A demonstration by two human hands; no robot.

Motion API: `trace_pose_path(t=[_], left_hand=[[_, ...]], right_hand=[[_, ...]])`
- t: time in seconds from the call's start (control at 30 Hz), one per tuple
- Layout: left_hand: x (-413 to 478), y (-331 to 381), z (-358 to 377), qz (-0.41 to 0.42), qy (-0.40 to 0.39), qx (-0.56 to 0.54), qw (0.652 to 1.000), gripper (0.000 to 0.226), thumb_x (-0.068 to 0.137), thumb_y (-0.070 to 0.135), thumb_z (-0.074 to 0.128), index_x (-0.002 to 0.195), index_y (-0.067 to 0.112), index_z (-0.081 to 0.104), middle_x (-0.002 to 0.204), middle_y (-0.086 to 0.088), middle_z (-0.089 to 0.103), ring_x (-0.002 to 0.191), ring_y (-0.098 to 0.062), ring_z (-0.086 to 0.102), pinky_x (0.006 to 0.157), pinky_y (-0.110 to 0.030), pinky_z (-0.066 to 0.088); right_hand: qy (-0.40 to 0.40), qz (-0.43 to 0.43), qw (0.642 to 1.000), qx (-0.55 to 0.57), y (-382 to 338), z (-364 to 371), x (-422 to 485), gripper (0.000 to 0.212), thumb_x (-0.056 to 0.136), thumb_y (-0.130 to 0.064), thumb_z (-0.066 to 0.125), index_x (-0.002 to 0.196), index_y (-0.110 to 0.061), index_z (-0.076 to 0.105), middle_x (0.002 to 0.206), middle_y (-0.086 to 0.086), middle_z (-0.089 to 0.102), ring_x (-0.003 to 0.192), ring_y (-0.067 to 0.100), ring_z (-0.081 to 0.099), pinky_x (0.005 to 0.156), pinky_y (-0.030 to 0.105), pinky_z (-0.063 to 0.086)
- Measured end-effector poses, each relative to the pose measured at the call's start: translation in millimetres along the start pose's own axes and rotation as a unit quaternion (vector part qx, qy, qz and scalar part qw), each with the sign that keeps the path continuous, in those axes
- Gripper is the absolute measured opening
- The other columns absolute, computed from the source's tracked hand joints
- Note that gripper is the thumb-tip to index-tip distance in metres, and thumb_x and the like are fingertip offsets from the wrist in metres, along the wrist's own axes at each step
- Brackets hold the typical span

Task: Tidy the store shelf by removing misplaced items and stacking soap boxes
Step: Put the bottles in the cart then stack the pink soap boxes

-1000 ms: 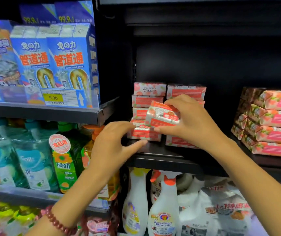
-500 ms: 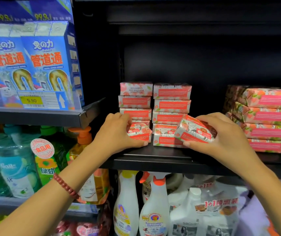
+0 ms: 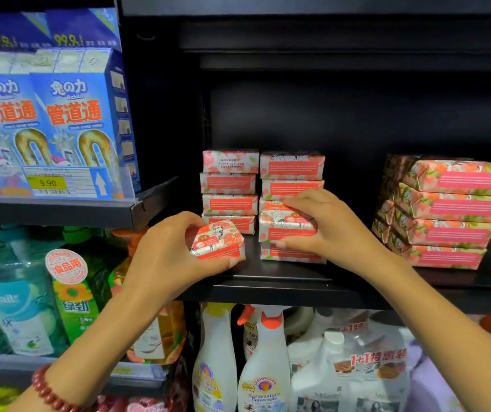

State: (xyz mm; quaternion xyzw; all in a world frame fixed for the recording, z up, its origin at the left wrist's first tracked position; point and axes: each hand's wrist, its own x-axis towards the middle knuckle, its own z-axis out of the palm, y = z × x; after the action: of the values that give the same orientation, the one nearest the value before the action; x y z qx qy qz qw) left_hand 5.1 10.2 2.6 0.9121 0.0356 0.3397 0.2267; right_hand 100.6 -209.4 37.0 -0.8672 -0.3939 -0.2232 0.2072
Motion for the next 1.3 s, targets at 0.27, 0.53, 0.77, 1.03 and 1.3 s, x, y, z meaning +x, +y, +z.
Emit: trace_pose_path(t=[0.27,0.53,0.77,1.03,1.3], left_hand=[[-1,17,-8,0.033,0.044,-0.07,0.996,0.081,0.048,0.066,0.065,0.116,0.025,0.053,0.104,0.015,0.053,0.085,-0.001,0.054,0.065,-0.007,0.038],[20,49,-6,0.101,0.041,-0.109,0.988,0.069,0.049,0.071,0.062,0.104,0.033,0.048,0.092,0.026,0.049,0.082,0.006,0.054,0.067,-0.005,0.04],[61,84,17,0.166,-0.015,-0.069,0.984,0.067,0.059,0.055,0.079,0.112,0.019,0.057,0.102,0.012,0.057,0.091,-0.003,0.056,0.076,-0.014,0.047],[74,86,39,0.214,-0.01,-0.034,0.976,0.06,0.066,0.054,0.075,0.109,0.015,0.067,0.111,0.002,0.066,0.104,-0.014,0.059,0.089,-0.031,0.048],[50,63,41,0.243,0.09,-0.064,0.964,0.041,0.076,0.037,0.071,0.105,0.008,0.069,0.106,-0.005,0.069,0.102,-0.009,0.053,0.09,-0.023,0.038]], right_hand=[[0.047,-0.022,0.997,-0.053,3,9,1,0.059,0.076,-0.043,0.071,0.126,-0.015,0.057,0.128,-0.001,0.056,0.121,0.016,0.047,0.099,0.03,0.037],[0.142,0.006,0.99,-0.014,10,-2,-28,0.057,0.075,-0.048,0.068,0.123,-0.019,0.057,0.121,-0.007,0.057,0.114,0.01,0.048,0.094,0.019,0.035],[0.073,0.067,0.994,0.055,12,0,-87,0.05,0.075,-0.058,0.063,0.113,-0.025,0.063,0.106,-0.017,0.058,0.101,0.003,0.053,0.085,0.013,0.04],[0.058,0.093,0.994,0.013,24,18,-103,0.046,0.073,-0.05,0.061,0.108,-0.021,0.068,0.107,-0.016,0.059,0.101,0.002,0.052,0.085,0.003,0.029],[0.096,0.089,0.991,0.017,24,22,-104,0.04,0.072,-0.045,0.064,0.102,-0.02,0.071,0.102,-0.012,0.065,0.096,0.0,0.054,0.082,0.007,0.033]])
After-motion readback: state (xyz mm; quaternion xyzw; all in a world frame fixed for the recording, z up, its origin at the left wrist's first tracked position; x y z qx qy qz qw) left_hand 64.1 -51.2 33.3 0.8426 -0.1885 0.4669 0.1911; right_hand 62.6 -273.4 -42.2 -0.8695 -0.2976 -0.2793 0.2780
